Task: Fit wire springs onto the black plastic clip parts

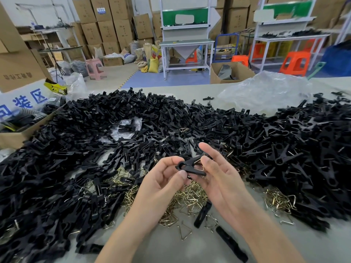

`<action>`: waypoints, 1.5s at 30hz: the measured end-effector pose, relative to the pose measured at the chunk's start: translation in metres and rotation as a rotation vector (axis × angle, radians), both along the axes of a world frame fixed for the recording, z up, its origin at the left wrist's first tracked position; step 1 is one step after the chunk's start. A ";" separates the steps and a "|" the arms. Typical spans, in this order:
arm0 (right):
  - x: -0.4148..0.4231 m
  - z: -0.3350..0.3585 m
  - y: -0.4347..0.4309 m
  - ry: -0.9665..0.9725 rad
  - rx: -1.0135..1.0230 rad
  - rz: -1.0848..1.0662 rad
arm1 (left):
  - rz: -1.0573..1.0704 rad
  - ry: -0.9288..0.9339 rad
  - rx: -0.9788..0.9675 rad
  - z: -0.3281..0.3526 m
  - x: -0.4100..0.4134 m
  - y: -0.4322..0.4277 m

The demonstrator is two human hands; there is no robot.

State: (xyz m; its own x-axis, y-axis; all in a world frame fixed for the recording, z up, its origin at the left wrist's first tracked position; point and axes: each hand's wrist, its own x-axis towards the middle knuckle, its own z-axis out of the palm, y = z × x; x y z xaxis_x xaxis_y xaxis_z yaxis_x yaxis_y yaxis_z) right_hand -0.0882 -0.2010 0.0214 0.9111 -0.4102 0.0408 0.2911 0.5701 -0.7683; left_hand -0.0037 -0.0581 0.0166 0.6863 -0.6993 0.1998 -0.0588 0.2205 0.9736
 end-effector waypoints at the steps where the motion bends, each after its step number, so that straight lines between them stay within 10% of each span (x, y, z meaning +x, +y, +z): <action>1: 0.000 0.000 0.000 0.018 -0.036 0.024 | -0.014 0.009 0.000 0.001 -0.001 0.000; 8: -0.010 0.000 0.008 0.009 -0.176 0.350 | -0.191 -0.016 0.046 0.002 -0.015 -0.004; 17: -0.002 -0.004 0.009 -0.030 -0.100 0.311 | 0.322 -0.819 0.289 -0.015 -0.011 -0.003; 38: 0.005 -0.013 0.008 0.125 -0.127 -0.009 | 0.138 -0.717 0.232 -0.012 -0.016 0.000; 45: 0.004 -0.019 0.006 0.233 -0.411 0.036 | 0.178 -1.127 0.424 -0.019 -0.013 -0.003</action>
